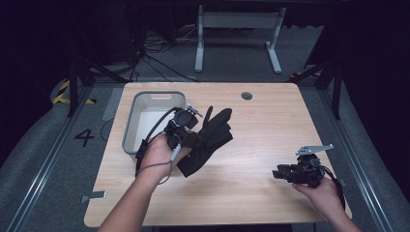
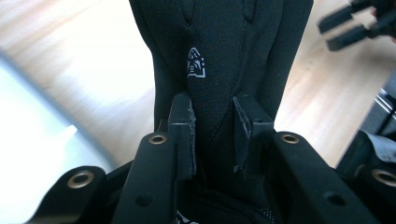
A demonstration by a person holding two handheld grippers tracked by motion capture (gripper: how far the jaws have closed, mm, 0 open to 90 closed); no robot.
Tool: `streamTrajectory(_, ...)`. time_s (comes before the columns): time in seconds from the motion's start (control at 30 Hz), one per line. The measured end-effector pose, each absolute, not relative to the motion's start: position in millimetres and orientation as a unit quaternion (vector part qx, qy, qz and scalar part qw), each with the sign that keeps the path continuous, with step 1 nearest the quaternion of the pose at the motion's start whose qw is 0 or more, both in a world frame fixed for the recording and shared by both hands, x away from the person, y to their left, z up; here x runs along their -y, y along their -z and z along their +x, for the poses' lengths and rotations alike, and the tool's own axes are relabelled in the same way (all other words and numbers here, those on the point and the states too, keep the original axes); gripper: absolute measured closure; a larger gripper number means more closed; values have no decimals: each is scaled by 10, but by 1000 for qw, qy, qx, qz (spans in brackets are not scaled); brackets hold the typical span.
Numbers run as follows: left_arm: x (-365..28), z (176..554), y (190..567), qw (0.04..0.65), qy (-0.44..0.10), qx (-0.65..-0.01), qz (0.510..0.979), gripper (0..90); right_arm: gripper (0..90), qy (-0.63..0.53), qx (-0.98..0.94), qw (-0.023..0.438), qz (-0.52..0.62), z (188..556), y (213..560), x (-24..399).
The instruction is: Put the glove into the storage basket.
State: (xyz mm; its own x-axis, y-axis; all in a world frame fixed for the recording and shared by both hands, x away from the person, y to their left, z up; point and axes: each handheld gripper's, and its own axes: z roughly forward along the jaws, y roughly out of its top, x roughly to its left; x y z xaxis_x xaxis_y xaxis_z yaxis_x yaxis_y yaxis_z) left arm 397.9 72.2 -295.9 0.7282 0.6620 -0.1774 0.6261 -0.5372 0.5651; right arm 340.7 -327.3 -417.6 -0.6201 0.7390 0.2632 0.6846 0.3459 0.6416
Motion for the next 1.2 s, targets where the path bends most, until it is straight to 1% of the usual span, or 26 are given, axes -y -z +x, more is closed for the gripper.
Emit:
streamTrajectory(0.13, -867, 4066, 2940, 316, -38, -394, 862, 715, 589, -370, -821, 36, 432, 3386, 4178, 3264)
streamTrajectory(0.5, -1091, 4230, 2925, 323, -45, -431, 841, 716, 586, -366, -816, 35, 446, 3322, 4205, 3326)
streamTrajectory(0.63, -1191, 4308, 2917, 320, -58, -454, 830, 715, 586, -366, -816, 34, 447, 3309, 4209, 3332)
streamTrajectory(0.73, -1237, 4389, 2943, 308, -75, -471, 823, 715, 585, -365, -815, 35, 450, 3301, 4214, 3331)
streamTrajectory(0.83, -1290, 4467, 2966, 304, -82, -487, 815, 714, 585, -364, -815, 34, 449, 3295, 4216, 3330)
streamTrajectory(1.0, -1416, 4658, 3044, 292, -96, -529, 791, 715, 584, -365, -815, 32, 449, 3287, 4220, 3328)
streamTrajectory(1.2, -1502, 4895, 3196, 272, -96, -571, 769, 712, 582, -361, -818, 28, 447, 3288, 4237, 3306)
